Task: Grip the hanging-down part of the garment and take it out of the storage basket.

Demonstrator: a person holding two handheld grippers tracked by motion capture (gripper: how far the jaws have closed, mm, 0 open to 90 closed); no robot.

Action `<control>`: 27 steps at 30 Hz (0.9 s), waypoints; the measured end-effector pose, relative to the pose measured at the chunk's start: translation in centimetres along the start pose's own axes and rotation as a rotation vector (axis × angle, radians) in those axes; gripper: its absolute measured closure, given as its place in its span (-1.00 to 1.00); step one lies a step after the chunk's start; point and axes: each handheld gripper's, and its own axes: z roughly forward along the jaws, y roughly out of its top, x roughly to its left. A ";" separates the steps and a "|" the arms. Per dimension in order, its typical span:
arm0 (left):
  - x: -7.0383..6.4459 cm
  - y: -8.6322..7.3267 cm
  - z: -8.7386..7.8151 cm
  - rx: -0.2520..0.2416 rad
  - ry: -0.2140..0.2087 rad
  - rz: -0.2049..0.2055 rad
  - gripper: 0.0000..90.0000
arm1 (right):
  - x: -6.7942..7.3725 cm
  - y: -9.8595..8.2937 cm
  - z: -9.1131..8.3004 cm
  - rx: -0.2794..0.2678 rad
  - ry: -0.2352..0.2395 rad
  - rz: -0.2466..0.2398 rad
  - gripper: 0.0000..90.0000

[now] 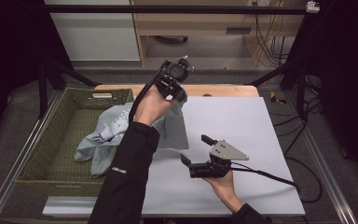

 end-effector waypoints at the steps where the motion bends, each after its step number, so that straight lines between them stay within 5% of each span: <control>1: 0.0 0.0 0.0 0.000 0.001 0.001 0.89 | 0.1 0.0 0.3 0.002 0.004 0.006 -0.94; 12: 0.0 -0.1 -0.1 -0.004 -0.001 -0.005 0.89 | 0.6 -0.5 3.9 0.041 -0.004 -0.019 -0.92; 27: 0.1 -0.2 -0.3 0.002 -0.005 0.005 0.89 | 0.1 -0.8 8.5 0.073 -0.019 0.017 -0.90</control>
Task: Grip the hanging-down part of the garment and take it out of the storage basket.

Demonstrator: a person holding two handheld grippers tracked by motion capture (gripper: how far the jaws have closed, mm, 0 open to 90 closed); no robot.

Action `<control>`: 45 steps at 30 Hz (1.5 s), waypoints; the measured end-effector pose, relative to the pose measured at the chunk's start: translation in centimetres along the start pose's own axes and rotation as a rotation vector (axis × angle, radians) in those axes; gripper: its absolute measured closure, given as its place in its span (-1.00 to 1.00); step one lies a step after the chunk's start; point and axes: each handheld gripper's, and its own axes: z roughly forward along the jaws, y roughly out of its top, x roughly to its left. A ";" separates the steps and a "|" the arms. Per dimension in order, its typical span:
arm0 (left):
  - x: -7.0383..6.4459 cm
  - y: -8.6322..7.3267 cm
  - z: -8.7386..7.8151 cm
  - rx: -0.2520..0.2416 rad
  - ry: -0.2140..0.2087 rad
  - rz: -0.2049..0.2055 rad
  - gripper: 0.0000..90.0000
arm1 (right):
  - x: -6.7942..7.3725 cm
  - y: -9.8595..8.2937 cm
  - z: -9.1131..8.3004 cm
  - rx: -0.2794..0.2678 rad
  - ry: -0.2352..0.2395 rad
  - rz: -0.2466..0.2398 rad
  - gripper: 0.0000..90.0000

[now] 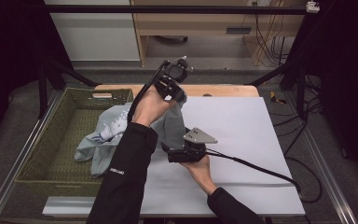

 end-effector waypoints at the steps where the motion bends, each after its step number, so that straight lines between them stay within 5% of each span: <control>1: -0.1 0.0 0.0 -0.007 0.002 -0.008 0.89 | 0.1 0.1 0.7 0.006 -0.003 -0.019 -0.90; 17: -0.1 -0.1 -0.1 -0.004 0.005 -0.003 0.89 | 0.5 0.9 3.6 -0.013 0.039 0.017 -0.69; 22: -0.2 -0.1 -0.1 -0.001 0.006 0.004 0.89 | 0.8 1.1 4.5 -0.008 0.066 0.013 -0.30; 29: 0.0 -0.4 -0.2 0.009 0.009 0.012 0.89 | 1.1 1.3 4.3 -0.008 0.097 0.029 0.60; 32: 0.1 -0.5 -0.1 0.005 0.008 0.006 0.89 | 1.1 1.4 4.1 0.008 0.119 0.046 0.83; 36: 0.2 -0.5 -0.3 -0.001 0.006 0.007 0.89 | 0.8 1.5 3.7 0.006 0.143 -0.007 0.88; 45: 0.0 -0.4 -0.4 -0.004 0.011 0.014 0.89 | -0.3 1.2 1.5 0.015 0.143 0.026 0.90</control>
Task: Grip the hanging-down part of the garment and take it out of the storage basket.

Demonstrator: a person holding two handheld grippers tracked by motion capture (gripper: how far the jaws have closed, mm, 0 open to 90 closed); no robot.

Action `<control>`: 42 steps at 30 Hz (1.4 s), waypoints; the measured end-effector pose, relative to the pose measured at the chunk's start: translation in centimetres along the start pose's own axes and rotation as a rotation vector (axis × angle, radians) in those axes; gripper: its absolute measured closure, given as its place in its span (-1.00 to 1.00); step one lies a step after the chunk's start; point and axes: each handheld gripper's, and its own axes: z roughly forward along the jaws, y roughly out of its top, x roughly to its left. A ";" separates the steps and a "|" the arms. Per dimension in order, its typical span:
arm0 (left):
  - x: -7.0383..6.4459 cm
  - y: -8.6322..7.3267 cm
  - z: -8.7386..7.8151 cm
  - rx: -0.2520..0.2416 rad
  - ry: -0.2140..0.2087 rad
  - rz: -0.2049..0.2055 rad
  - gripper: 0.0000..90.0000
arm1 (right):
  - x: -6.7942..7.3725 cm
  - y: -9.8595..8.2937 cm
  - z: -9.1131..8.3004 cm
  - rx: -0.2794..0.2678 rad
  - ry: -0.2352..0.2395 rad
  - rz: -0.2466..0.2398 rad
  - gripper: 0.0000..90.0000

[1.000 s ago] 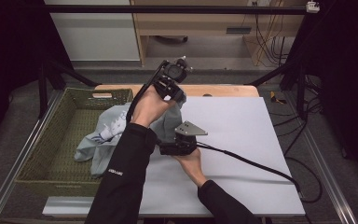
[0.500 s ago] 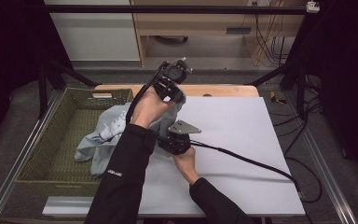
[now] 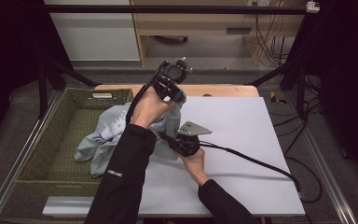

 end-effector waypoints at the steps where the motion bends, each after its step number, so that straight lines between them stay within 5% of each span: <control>1: 0.0 0.0 0.0 0.000 0.002 0.000 0.89 | -0.1 0.0 -0.3 0.000 0.006 -0.011 0.90; 9: -0.2 0.1 0.0 -0.008 0.005 -0.003 0.89 | -0.4 0.6 -3.2 -0.025 0.014 -0.026 0.90; 15: -0.3 0.1 0.0 -0.004 0.004 -0.001 0.89 | -0.6 1.1 -5.4 -0.024 0.016 -0.093 0.90; 26: -0.6 0.3 0.1 0.013 0.005 0.020 0.89 | -1.1 2.1 -9.4 -0.036 0.014 -0.103 0.90; 42: -1.7 0.6 0.7 0.029 -0.020 0.054 0.89 | -2.9 3.7 -14.6 -0.062 -0.077 -0.123 0.90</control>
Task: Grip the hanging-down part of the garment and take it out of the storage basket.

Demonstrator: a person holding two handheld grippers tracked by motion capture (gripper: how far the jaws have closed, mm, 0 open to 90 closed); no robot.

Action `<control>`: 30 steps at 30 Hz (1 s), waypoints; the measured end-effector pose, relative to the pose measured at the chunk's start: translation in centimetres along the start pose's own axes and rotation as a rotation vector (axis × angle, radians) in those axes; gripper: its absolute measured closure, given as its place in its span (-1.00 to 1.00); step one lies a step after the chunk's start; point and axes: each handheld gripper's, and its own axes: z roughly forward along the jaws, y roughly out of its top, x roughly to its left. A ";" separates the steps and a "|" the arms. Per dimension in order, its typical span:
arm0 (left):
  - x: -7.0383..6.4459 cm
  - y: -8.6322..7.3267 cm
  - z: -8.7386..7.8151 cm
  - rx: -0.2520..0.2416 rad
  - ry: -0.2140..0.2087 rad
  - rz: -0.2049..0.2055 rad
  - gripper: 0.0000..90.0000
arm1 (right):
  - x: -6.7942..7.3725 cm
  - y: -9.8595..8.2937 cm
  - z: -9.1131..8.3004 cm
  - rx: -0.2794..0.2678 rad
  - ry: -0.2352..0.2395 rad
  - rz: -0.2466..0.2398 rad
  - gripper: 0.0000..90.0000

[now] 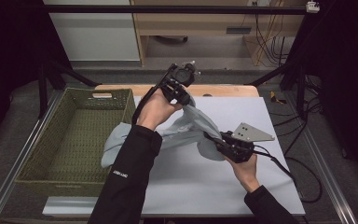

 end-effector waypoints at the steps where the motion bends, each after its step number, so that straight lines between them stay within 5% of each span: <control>1: -0.1 0.0 0.0 -0.002 -0.002 0.002 0.89 | -0.1 0.1 -0.3 0.002 -0.007 -0.002 0.90; 19: -2.1 1.4 1.0 -0.017 -0.049 0.044 0.89 | -2.8 0.9 -3.8 -0.025 -0.130 -0.013 0.90; 25: -2.4 1.5 1.0 -0.016 -0.048 0.057 0.89 | -2.8 -0.4 -3.9 0.010 -0.114 -0.008 0.85; 30: -2.5 1.2 1.7 -0.007 -0.039 0.057 0.89 | -2.6 -2.6 -3.4 0.026 -0.083 0.041 0.50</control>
